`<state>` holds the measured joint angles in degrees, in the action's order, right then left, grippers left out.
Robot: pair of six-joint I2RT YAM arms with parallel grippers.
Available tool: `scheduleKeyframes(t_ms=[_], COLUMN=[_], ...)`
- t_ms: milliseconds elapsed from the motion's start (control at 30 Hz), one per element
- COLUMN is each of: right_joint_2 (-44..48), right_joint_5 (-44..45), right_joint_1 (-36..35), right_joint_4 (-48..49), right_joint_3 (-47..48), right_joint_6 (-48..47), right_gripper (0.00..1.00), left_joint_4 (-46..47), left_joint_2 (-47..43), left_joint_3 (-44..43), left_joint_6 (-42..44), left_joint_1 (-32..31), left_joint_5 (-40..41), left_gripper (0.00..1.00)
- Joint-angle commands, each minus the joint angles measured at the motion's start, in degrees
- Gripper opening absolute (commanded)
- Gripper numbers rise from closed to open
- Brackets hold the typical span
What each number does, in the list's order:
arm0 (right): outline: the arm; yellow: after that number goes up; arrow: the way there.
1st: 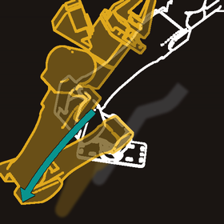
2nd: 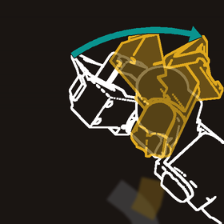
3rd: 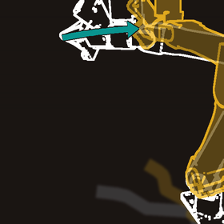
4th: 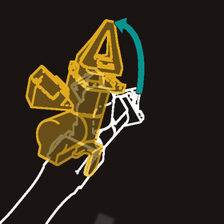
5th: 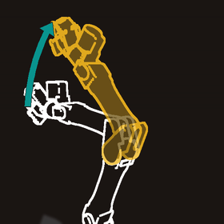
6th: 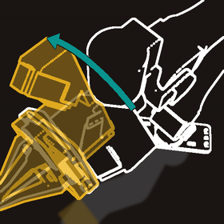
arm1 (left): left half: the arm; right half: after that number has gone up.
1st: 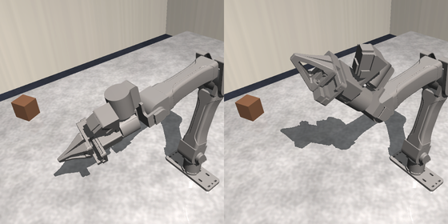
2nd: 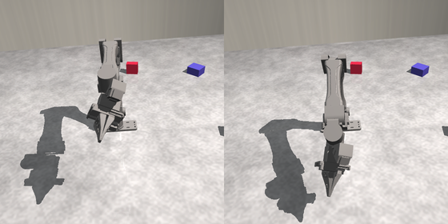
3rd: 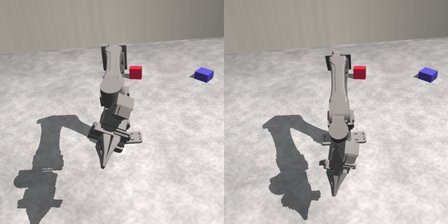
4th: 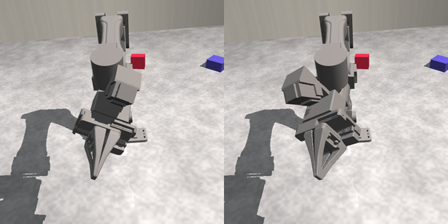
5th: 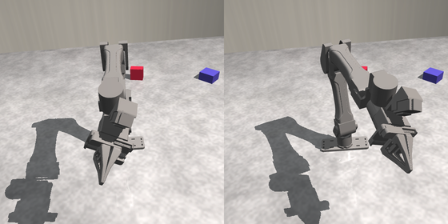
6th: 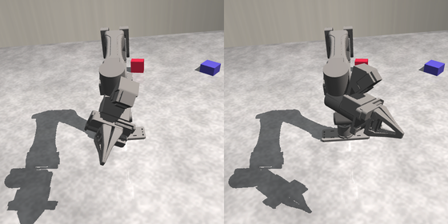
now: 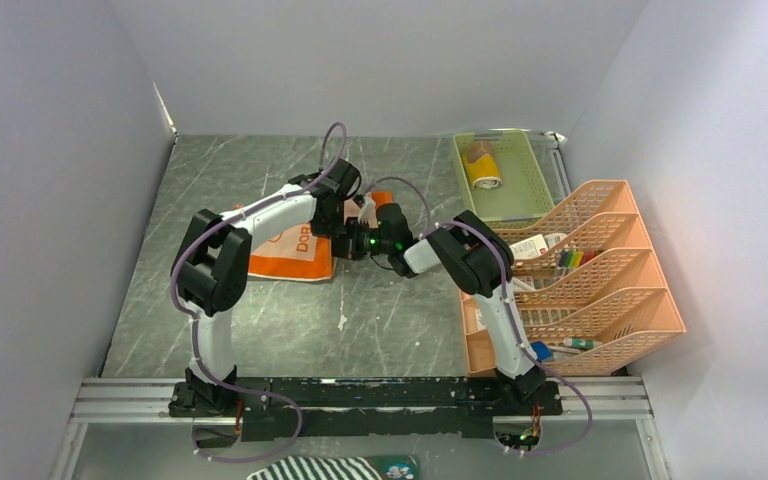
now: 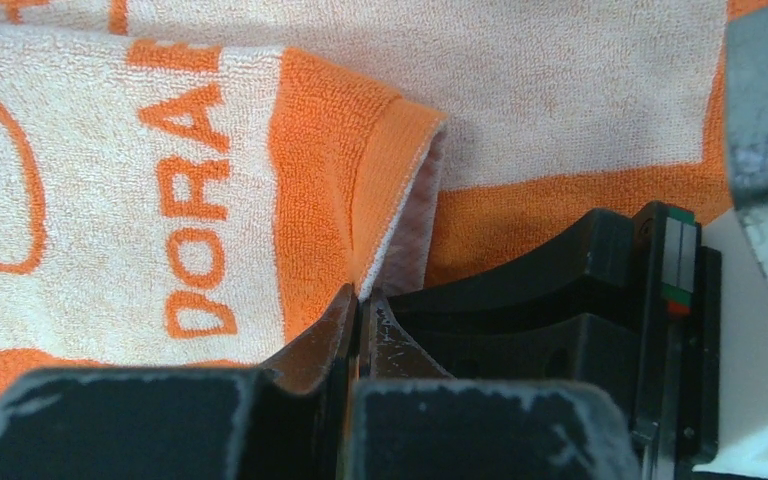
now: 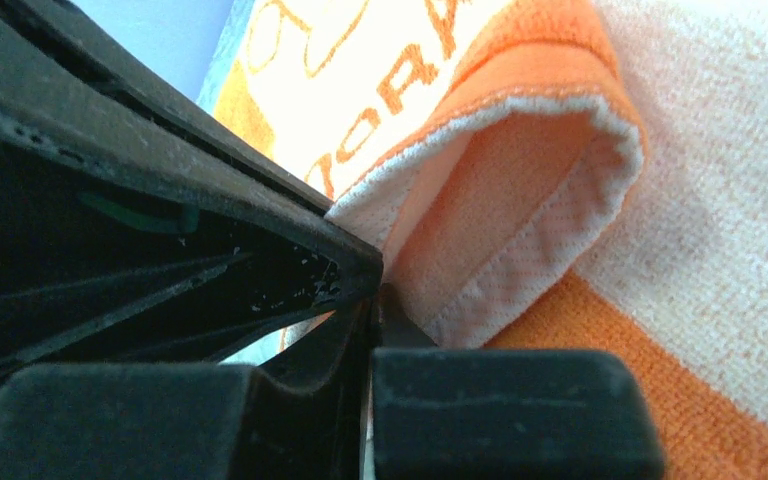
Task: Roll the towels
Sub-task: Fold the towel at the center of the board.
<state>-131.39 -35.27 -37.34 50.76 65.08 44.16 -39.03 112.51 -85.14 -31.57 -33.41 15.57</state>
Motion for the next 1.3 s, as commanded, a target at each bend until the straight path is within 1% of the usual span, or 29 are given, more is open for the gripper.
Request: scheduleKeyframes(t_ms=[0,133,233,333,467,533,633,700,800,867,967,1100,1267], right_joint_2=[3.21,8.65,13.98,21.22,30.78,34.90,40.30,42.88,46.08,47.52,49.25,50.40,50.68], right_joint_5=[-0.41,-0.74,-0.01,0.92,4.58,6.44,7.48,7.25,7.07,7.05,7.38,7.67,7.67], right_joint_1=[-0.18,0.91,2.24,3.84,5.37,5.86,6.83,7.67,8.39,8.56,8.64,8.79,8.83], right_joint_4=[-0.63,-4.31,-8.95,-14.34,-26.96,-32.04,-35.81,-36.53,-36.98,-37.41,-38.19,-38.88,-38.73], right_joint_3=[-2.60,-6.50,-10.58,-13.24,-15.01,-16.06,-18.54,-20.61,-23.79,-25.30,-26.88,-28.00,-28.88], right_joint_6=[-1.74,-3.91,-6.89,-9.82,-16.32,-19.97,-22.01,-21.97,-21.62,-21.62,-21.73,-22.17,-22.04], right_gripper=[0.00,0.10,0.21,0.25,0.29,0.30,0.31,0.31,0.31,0.31,0.31,0.32,0.32], left_joint_4=[3.67,5.14,5.98,6.86,6.92,7.38,8.35,8.81,9.20,9.44,9.71,10.24,9.77], left_joint_2=[1.31,2.33,3.31,4.10,4.98,5.00,4.99,5.00,4.81,4.62,4.72,5.24,6.28], left_joint_3=[1.12,2.14,2.56,2.79,2.06,1.87,1.82,1.74,1.74,1.74,1.74,1.91,1.45], left_joint_6=[-1.28,-1.72,-1.95,-1.92,-1.59,-1.64,-1.57,-1.57,-1.28,-1.05,-0.78,-0.45,-0.04], left_joint_1=[0.45,0.45,0.49,0.45,0.38,0.41,0.38,0.35,-0.03,-0.21,-0.25,-0.41,-0.61], left_joint_5=[-2.33,-3.24,-3.61,-3.86,-3.76,-3.94,-5.09,-5.81,-5.95,-5.82,-5.86,-6.34,-5.62], left_gripper=[0.07,0.07,0.07,0.07,0.12,0.15,0.20,0.26,0.39,0.44,0.46,0.46,0.42])
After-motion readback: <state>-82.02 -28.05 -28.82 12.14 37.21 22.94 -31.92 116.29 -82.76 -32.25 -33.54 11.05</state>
